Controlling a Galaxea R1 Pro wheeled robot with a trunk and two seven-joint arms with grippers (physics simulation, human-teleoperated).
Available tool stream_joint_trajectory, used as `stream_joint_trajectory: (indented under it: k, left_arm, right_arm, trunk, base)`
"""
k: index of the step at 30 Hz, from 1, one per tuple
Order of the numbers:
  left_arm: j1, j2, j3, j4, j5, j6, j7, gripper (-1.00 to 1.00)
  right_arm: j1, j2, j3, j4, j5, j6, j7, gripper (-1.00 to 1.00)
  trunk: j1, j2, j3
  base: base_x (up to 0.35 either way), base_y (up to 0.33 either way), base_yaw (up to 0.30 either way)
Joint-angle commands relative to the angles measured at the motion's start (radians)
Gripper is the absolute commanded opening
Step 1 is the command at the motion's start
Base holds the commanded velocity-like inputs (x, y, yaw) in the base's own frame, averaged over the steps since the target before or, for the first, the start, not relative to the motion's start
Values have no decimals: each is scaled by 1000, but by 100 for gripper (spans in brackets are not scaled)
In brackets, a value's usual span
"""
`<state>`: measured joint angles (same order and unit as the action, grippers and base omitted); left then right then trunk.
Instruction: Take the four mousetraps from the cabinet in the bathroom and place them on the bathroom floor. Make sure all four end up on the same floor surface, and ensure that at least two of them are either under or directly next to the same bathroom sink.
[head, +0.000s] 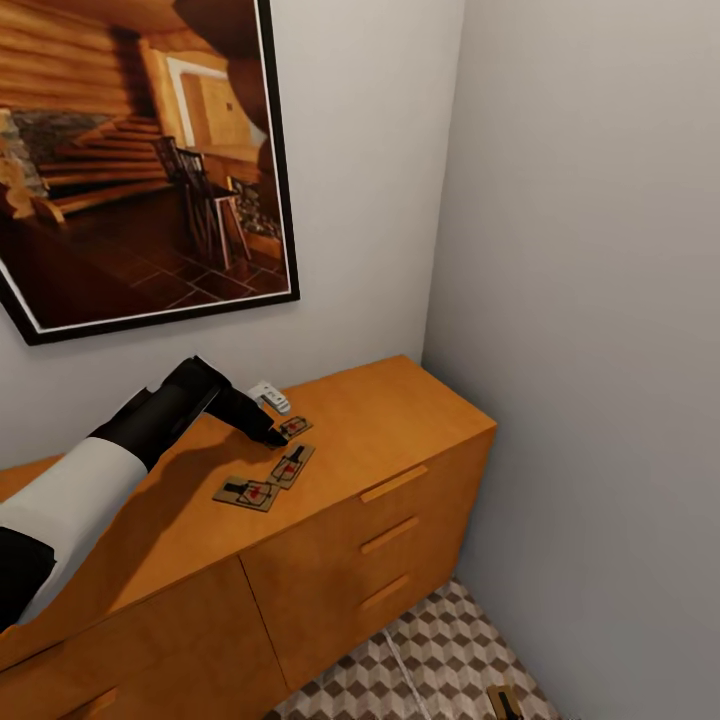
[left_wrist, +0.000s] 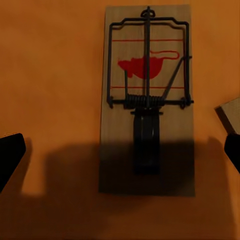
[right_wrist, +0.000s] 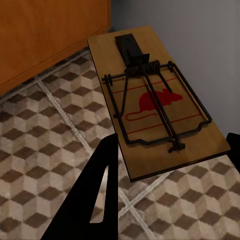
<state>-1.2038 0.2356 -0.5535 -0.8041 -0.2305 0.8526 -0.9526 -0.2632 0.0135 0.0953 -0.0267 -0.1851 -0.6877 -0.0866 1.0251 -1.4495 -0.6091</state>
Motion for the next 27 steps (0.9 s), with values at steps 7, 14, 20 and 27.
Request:
stream_joint_trajectory:
  k: [7, 14, 20, 27]
  left_arm:
    - [-1, 1, -2, 4, -10, 2, -9, 100]
    - [-1, 1, -2, 5, -10, 2, -9, 100]
    - [0, 1, -32, 13, -10, 2, -9, 100]
    - [-1, 1, -60, 15, -10, 2, -9, 100]
  right_arm:
    - [-1, 0, 9, 1, -8, -3, -4, -100]
    - [-1, 0, 9, 1, -8, -3, -4, -100]
    - [-1, 0, 9, 1, -8, -3, -4, -100]
    - [-1, 0, 9, 1, -8, -3, -4, -100]
  trunk:
    - [0, -1, -9]
    - [0, -1, -17]
    - [0, -1, -19]
    - [0, -1, -19]
  base:
    - [0, 0, 0]
    - [0, 0, 0]
    - [0, 0, 0]
    - [0, 0, 0]
